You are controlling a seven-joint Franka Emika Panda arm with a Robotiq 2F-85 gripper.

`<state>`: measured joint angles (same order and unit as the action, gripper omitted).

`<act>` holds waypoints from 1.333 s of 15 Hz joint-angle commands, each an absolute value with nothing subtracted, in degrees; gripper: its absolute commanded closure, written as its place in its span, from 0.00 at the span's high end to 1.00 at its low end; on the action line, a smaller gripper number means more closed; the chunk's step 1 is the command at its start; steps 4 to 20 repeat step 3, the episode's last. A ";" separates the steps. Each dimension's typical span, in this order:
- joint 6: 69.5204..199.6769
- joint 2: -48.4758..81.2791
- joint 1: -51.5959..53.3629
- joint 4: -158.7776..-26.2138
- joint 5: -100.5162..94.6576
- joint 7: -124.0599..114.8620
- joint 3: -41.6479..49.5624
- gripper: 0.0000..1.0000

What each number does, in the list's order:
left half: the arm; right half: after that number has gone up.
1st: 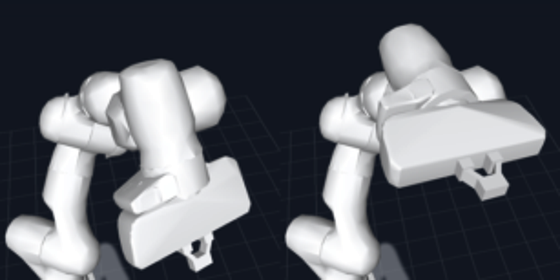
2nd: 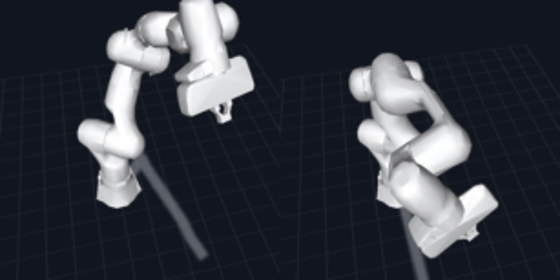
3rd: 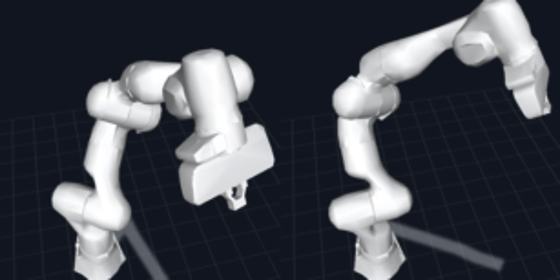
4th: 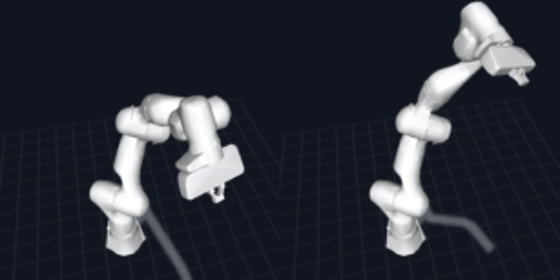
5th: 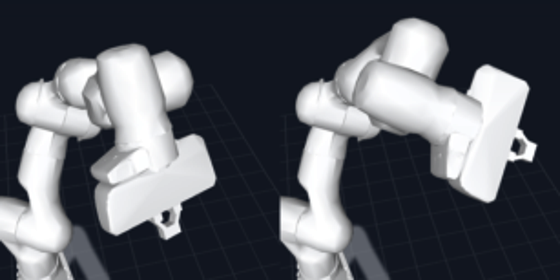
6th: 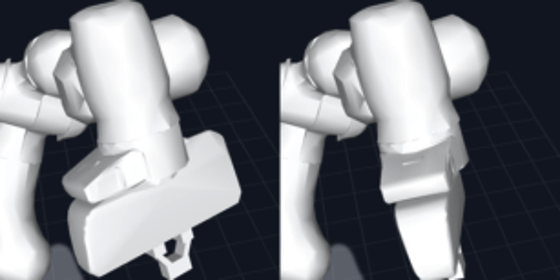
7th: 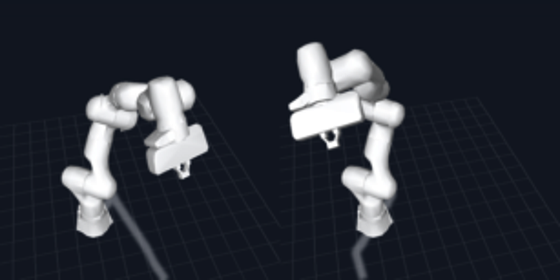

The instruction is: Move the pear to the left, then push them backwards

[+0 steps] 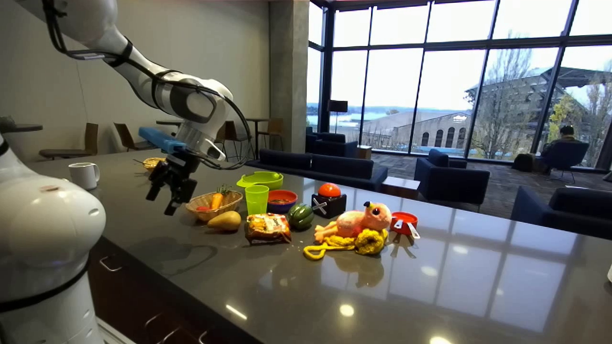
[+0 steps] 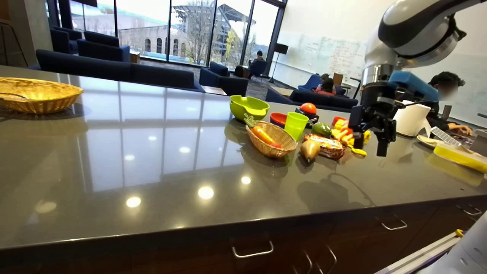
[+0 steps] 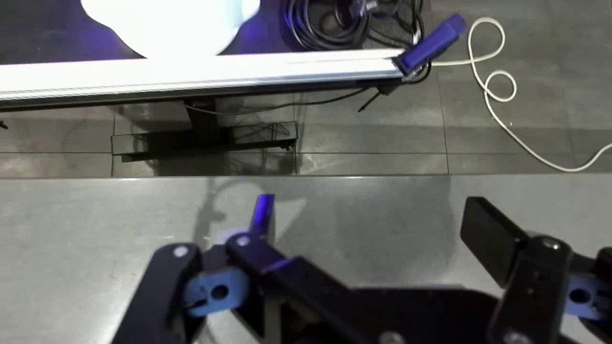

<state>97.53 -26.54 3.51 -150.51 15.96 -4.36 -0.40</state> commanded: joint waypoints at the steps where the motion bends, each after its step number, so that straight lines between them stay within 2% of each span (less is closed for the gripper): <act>1: 88.70 -32.07 3.78 -150.36 12.01 4.64 0.24 1.00; 2: 92.20 -28.93 3.00 -150.32 14.03 0.79 -0.79 1.00; 20: 90.67 -29.96 3.09 -150.31 13.33 2.41 -0.69 1.00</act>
